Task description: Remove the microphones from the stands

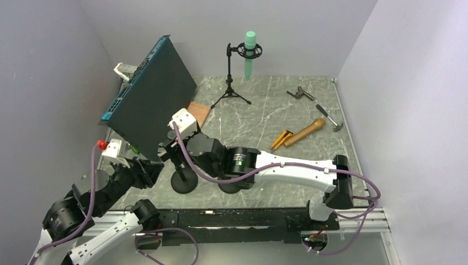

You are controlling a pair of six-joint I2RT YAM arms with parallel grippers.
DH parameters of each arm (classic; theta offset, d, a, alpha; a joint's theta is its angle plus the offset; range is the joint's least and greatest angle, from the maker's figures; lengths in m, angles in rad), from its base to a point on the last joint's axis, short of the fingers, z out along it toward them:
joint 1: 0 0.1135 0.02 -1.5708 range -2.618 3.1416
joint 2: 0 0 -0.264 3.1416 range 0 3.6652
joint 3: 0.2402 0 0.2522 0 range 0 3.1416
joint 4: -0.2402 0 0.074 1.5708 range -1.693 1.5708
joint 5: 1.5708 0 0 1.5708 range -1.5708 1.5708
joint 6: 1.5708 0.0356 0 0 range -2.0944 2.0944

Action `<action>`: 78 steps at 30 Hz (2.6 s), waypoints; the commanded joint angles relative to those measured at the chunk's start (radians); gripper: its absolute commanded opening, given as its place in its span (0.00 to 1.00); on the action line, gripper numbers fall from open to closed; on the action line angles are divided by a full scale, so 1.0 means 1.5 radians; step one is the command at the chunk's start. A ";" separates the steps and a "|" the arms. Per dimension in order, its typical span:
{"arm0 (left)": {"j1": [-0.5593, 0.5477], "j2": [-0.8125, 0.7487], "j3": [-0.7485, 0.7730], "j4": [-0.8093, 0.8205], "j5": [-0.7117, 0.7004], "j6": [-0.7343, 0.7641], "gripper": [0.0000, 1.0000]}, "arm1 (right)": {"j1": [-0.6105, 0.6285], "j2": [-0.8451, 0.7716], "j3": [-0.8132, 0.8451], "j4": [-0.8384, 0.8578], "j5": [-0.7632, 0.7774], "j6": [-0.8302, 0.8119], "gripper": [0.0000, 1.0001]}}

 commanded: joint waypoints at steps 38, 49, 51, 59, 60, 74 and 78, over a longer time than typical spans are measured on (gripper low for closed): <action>0.000 0.044 0.067 0.048 0.037 0.131 0.62 | -0.199 -0.028 -0.010 -0.036 -0.732 -0.186 0.00; 0.000 0.109 0.029 0.058 0.131 0.156 0.64 | -0.202 -0.026 -0.007 -0.042 -0.763 -0.190 0.00; 0.000 0.119 0.019 0.066 0.149 0.164 0.64 | -0.201 -0.026 -0.008 -0.041 -0.763 -0.189 0.00; -0.001 0.138 -0.005 0.048 0.192 0.173 0.64 | -0.201 -0.022 -0.002 -0.046 -0.760 -0.187 0.00; 0.001 0.138 -0.007 0.041 0.187 0.172 0.64 | -0.202 -0.020 -0.001 -0.047 -0.758 -0.187 0.00; 0.000 0.121 -0.011 0.031 0.195 0.197 0.64 | -0.201 -0.003 0.020 -0.058 -0.755 -0.187 0.00; 0.000 0.115 -0.008 0.020 0.214 0.207 0.64 | -0.201 -0.001 0.021 -0.060 -0.755 -0.188 0.00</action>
